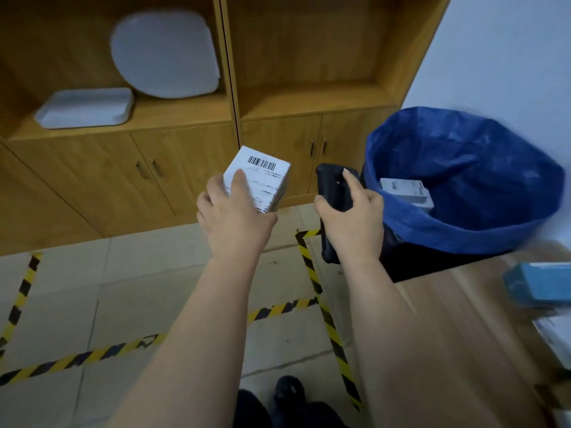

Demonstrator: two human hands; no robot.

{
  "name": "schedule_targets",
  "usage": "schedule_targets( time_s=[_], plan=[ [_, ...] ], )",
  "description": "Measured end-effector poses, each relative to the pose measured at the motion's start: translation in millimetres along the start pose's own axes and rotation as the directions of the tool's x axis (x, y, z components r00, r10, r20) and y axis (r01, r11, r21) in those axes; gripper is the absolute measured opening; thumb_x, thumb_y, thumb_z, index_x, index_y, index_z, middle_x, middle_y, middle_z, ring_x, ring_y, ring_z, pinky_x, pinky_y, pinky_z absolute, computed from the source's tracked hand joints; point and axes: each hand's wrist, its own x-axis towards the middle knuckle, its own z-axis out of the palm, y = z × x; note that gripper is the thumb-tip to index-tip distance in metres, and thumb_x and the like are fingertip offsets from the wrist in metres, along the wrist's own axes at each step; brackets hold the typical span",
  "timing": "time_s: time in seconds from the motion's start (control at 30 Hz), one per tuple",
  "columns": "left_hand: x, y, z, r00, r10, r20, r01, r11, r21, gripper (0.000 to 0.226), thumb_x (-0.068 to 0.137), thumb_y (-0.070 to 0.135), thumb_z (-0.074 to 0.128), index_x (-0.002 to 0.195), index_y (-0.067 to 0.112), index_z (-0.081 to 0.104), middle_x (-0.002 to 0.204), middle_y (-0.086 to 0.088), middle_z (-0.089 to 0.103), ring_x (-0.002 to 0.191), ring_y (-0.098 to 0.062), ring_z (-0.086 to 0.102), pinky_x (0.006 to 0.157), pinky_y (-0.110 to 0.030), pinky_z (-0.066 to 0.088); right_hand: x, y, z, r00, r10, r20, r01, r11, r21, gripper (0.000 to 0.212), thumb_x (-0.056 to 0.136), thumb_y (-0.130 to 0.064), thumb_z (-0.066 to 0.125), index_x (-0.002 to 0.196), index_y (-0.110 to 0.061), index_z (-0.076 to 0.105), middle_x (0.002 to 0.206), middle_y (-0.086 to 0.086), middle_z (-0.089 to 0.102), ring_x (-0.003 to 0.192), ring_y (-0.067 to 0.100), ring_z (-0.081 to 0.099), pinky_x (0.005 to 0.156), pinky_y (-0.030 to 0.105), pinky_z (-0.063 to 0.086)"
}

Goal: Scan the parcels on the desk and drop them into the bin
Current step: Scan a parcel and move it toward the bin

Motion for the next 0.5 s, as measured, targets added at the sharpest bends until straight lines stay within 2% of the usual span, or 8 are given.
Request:
schedule_targets(
  time_s=[0.1,0.23,0.5],
  plan=[
    [29,14,18,1.0,-0.004,0.031,0.004,1.0,0.007,0.086,0.076,0.043,0.075,0.147,0.027,0.029,0.155,-0.009,0.019,0.137,-0.037,0.021,0.113,-0.049,0.025,39,5,9,0.999,0.033,-0.008,-0.033,0.999,-0.005,0.068,0.085,-0.05,0.068,0.147,-0.043,0.042,0.134,0.001,0.04,0.106,0.012,0.047,0.086,0.031,0.041],
    [85,33,42,0.999,0.011,0.04,-0.012,1.0,0.018,0.088,0.077,0.044,0.075,0.149,0.027,0.027,0.155,-0.009,0.018,0.137,-0.037,0.02,0.113,-0.05,0.024,93,12,23,0.997,0.065,-0.032,-0.065,0.998,-0.009,0.067,0.085,-0.051,0.069,0.146,-0.043,0.042,0.137,0.001,0.039,0.115,0.019,0.051,0.09,0.037,0.046],
    [232,103,95,0.971,0.208,0.115,-0.209,0.978,-0.004,0.09,0.079,0.049,0.074,0.151,0.028,0.024,0.157,-0.008,0.017,0.14,-0.035,0.018,0.113,-0.048,0.023,228,13,57,0.954,0.21,-0.213,-0.202,0.978,0.059,0.066,0.084,-0.053,0.068,0.144,-0.048,0.041,0.132,-0.005,0.037,0.114,0.017,0.051,0.09,0.036,0.046]
  ],
)
